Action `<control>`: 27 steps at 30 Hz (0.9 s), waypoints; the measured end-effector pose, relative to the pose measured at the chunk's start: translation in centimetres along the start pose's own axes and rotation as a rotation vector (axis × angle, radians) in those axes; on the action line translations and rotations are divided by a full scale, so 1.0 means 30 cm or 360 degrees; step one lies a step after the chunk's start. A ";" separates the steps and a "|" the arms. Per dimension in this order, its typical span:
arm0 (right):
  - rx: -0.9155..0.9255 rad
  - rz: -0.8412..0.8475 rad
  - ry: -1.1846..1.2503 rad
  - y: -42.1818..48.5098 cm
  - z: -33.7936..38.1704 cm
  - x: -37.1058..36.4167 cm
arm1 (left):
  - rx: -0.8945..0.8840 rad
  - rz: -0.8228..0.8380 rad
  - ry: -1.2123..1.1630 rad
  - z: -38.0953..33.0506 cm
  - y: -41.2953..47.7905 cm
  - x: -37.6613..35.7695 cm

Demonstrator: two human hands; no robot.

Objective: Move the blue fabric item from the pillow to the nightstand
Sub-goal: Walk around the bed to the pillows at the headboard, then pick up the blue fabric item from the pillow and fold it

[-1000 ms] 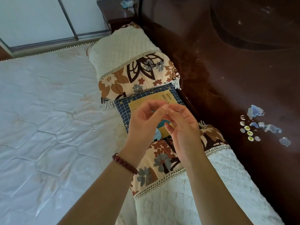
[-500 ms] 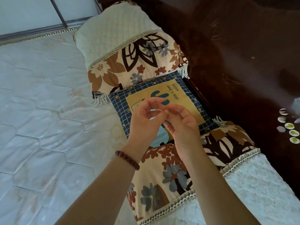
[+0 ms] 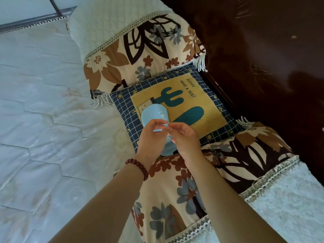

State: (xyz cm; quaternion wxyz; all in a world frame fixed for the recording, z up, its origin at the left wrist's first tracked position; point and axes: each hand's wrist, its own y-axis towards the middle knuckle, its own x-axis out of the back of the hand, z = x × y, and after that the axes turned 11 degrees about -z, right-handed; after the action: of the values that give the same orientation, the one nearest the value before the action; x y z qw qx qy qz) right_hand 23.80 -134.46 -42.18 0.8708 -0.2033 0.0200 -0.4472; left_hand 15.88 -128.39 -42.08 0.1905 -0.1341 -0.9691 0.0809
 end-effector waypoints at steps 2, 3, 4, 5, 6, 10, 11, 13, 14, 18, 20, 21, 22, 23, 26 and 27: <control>0.0015 -0.0036 -0.0023 0.020 -0.014 0.001 | 0.0037 -0.0002 0.0063 0.031 0.004 -0.009; 0.0001 -0.0054 -0.0017 0.032 -0.020 0.002 | 0.0046 0.0003 0.0103 0.048 0.007 -0.013; -0.0019 -0.0069 -0.0012 0.042 -0.026 0.002 | 0.0052 0.0011 0.0155 0.065 0.012 -0.015; -0.0049 -0.0080 -0.0020 0.052 -0.032 0.001 | 0.0063 0.0019 0.0222 0.080 0.018 -0.017; -0.0084 -0.0075 -0.0064 0.061 -0.043 -0.002 | 0.0089 0.0035 0.0313 0.095 0.026 -0.019; -0.0148 0.0013 -0.0356 0.077 -0.083 -0.027 | 0.0318 0.0061 0.0574 0.119 0.037 -0.040; -0.0138 0.0011 -0.0378 0.080 -0.089 -0.031 | 0.0372 0.0021 0.0568 0.117 0.034 -0.047; -0.0117 -0.0013 -0.0399 0.086 -0.093 -0.038 | 0.0438 -0.0056 0.0530 0.110 0.026 -0.052; -0.0115 -0.0031 -0.0401 0.087 -0.091 -0.040 | 0.0459 -0.0070 0.0509 0.105 0.023 -0.051; -0.0173 -0.0149 -0.0296 0.083 -0.057 -0.040 | 0.0360 -0.0094 0.0405 0.076 0.013 -0.024; -0.0188 -0.0202 -0.0234 0.070 -0.022 -0.032 | 0.0256 -0.0106 0.0326 0.037 -0.003 -0.006; -0.0199 -0.0220 -0.0196 0.057 -0.001 -0.023 | 0.0211 -0.0113 0.0280 0.011 -0.013 0.003; -0.0206 -0.0238 -0.0152 0.043 0.023 -0.013 | 0.0153 -0.0118 0.0241 -0.019 -0.024 0.011; -0.0200 -0.0255 -0.0118 0.025 0.050 0.000 | 0.0088 -0.0115 0.0222 -0.052 -0.039 0.020; -0.0139 -0.0303 -0.0083 -0.046 0.141 0.055 | -0.0103 -0.0090 0.0249 -0.167 -0.102 0.038; -0.0136 -0.0313 -0.0067 -0.075 0.170 0.077 | -0.0160 -0.0077 0.0271 -0.207 -0.127 0.040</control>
State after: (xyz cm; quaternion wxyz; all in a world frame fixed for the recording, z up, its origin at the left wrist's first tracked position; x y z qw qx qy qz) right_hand 24.56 -135.74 -36.34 0.8136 -0.2505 0.0008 -0.5248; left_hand 16.37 -131.01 -35.20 0.2670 -0.1265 -0.9552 0.0159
